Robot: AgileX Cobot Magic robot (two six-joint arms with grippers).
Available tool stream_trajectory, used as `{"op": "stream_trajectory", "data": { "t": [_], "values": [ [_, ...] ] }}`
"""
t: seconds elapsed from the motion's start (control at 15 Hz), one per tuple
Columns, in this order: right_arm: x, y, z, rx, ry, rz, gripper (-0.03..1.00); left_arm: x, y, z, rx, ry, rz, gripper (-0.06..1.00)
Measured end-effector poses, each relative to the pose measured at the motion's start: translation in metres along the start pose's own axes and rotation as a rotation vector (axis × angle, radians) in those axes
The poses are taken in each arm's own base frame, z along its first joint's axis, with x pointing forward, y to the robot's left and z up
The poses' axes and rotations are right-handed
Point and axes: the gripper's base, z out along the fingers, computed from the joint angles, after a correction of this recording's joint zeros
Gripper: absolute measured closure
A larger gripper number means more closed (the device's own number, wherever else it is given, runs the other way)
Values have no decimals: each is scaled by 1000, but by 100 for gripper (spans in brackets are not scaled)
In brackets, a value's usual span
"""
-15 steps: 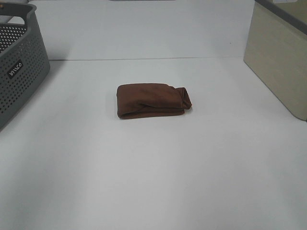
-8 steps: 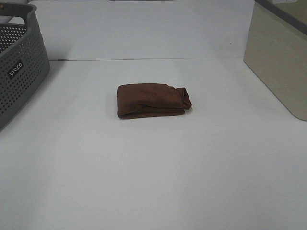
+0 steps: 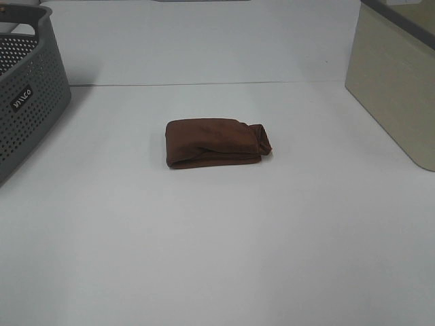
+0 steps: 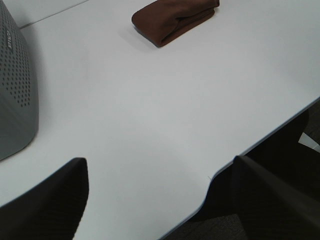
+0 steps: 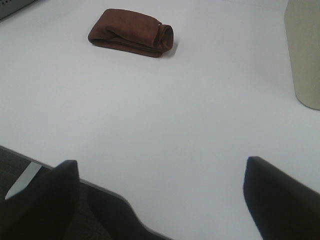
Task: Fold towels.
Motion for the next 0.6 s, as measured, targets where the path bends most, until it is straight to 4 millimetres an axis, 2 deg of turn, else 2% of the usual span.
{"op": "stream_trajectory", "data": {
  "t": [0.6],
  "values": [
    [0, 4, 1, -45, -5, -57, 15, -1, -1, 0, 10, -9, 5, 20]
  ]
}}
